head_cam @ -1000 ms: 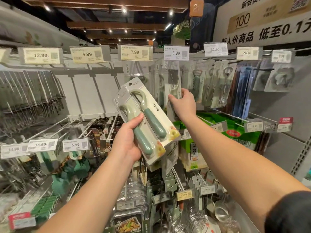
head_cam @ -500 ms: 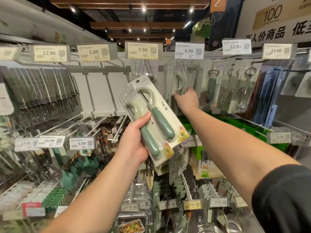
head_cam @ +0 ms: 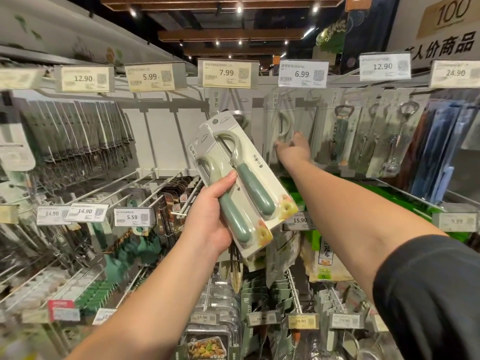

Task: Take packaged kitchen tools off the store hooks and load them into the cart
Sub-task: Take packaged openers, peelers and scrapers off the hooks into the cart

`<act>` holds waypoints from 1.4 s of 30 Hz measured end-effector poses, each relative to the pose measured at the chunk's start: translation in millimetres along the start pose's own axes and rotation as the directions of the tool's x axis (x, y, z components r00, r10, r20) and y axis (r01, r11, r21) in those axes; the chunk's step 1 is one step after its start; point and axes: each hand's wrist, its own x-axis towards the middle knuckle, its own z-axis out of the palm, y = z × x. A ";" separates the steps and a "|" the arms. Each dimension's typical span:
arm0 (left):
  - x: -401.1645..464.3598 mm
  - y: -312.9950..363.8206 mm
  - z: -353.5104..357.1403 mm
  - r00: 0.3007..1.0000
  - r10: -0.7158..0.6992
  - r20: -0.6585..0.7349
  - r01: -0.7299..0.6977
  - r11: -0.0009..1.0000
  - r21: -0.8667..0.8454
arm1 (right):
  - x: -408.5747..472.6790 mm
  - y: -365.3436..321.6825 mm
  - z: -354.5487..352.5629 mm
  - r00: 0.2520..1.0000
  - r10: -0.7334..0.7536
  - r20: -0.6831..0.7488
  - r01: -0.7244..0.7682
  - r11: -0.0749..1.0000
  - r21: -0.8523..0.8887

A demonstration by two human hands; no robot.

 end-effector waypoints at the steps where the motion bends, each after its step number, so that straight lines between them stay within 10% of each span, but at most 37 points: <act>1: 0.1 -0.2 -0.1 1.000 0.002 -0.007 -0.002 1.000 -0.001 | 1.1 0.5 1.8 1.000 0.005 -0.006 -0.005 1.000 0.007; 10: 0.4 -2.9 -6.3 0.999 0.015 -0.030 -0.015 1.000 -0.013 | -4.6 -3.9 -2.5 0.999 0.045 0.026 -0.043 0.996 -0.083; 18: -5.3 -5.6 -19.8 0.995 0.054 -0.080 -0.052 0.998 0.026 | -112.4 -19.3 -54.8 0.986 -0.152 0.070 0.124 0.944 0.304; 25: -12.6 -17.9 -28.7 0.985 0.143 -0.091 -0.132 0.984 0.116 | -229.2 -14.0 -96.1 0.803 -0.339 0.491 0.240 0.937 0.254; 42: -13.2 -30.0 -39.4 0.979 0.202 -0.039 -0.184 0.943 0.276 | -223.2 42.0 -87.9 0.954 -0.146 0.261 0.119 0.986 0.118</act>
